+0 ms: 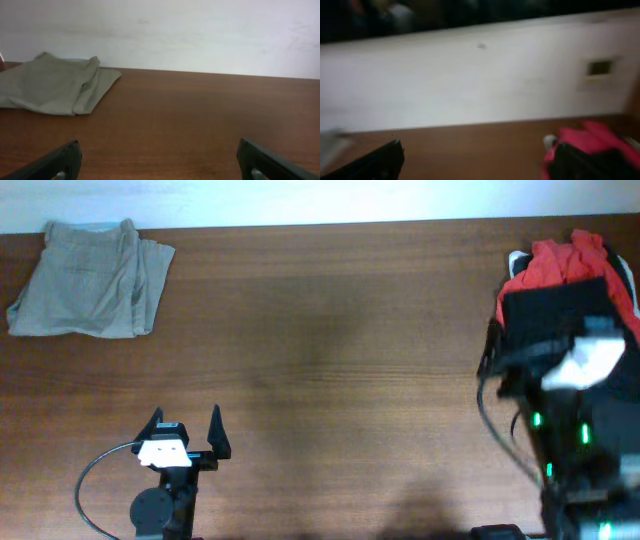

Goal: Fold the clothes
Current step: 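Grasp the waistband of the black trousers with the right gripper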

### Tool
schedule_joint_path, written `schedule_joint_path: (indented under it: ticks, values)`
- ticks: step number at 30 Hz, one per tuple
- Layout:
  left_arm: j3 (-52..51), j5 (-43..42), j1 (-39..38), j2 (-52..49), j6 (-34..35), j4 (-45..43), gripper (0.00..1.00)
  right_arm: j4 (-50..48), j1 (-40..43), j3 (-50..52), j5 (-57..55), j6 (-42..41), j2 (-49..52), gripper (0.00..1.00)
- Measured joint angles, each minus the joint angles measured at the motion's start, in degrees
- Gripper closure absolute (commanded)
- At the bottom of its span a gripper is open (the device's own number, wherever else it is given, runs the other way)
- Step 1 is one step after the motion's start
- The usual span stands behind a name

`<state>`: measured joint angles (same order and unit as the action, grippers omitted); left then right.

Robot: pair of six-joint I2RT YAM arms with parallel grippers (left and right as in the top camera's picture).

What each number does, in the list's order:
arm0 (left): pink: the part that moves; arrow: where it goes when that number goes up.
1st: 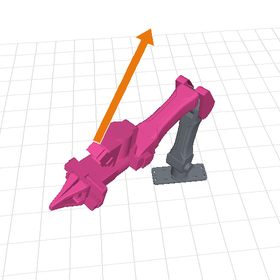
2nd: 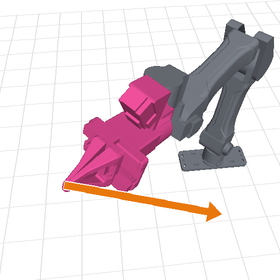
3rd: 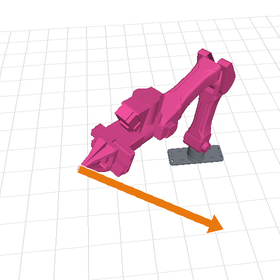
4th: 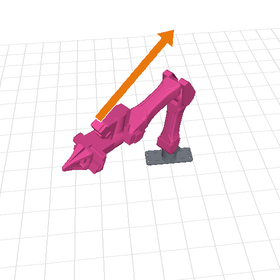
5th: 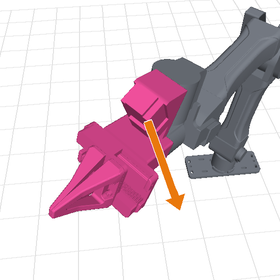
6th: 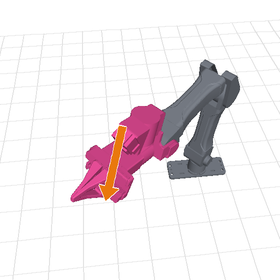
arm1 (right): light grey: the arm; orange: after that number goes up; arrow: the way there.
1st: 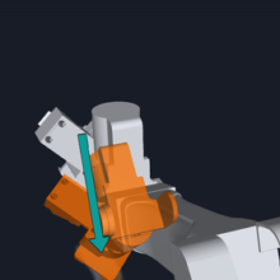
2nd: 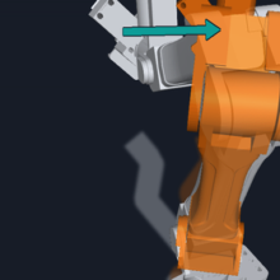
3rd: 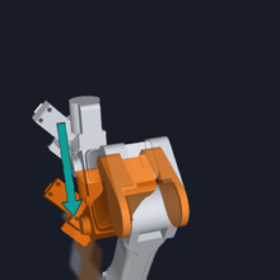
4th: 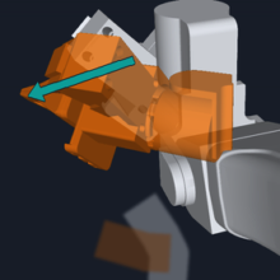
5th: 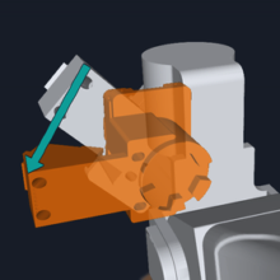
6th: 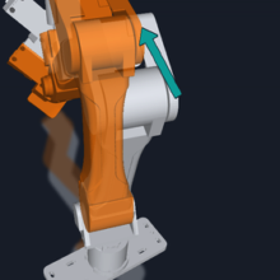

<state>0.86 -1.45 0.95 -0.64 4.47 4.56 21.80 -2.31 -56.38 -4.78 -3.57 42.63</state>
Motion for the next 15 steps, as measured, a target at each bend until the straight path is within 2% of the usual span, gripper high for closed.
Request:
schedule_joint_path:
  ticks: [1,3,7,11,13,15]
  values:
    - [0.0,0.0,0.0,0.0,0.0,0.0,0.01,2.5,0.0,-6.6,-5.6,4.5,10.0,0.01]
    - [0.0,0.0,0.0,0.0,0.0,0.0,0.01,6.6,0.3,-13.3,-12.5,9.9,22.9,0.01]
    - [0.0,0.0,0.0,0.0,0.0,0.0,0.01,5.6,1.5,-18.8,-25.1,15.3,45.6,0.01]
    - [0.0,0.0,0.0,0.0,0.0,0.0,0.01,3.7,6.0,-19.7,-28.3,17.5,61.6,0.02]
    - [0.0,0.0,0.0,0.0,0.0,0.0,0.01,2.6,9.8,-19.7,-28.9,18.0,69.7,0.08]
    - [0.0,0.0,0.0,0.0,0.0,0.0,0.01,1.0,12.9,-19.7,-28.4,18.3,73.2,0.12]
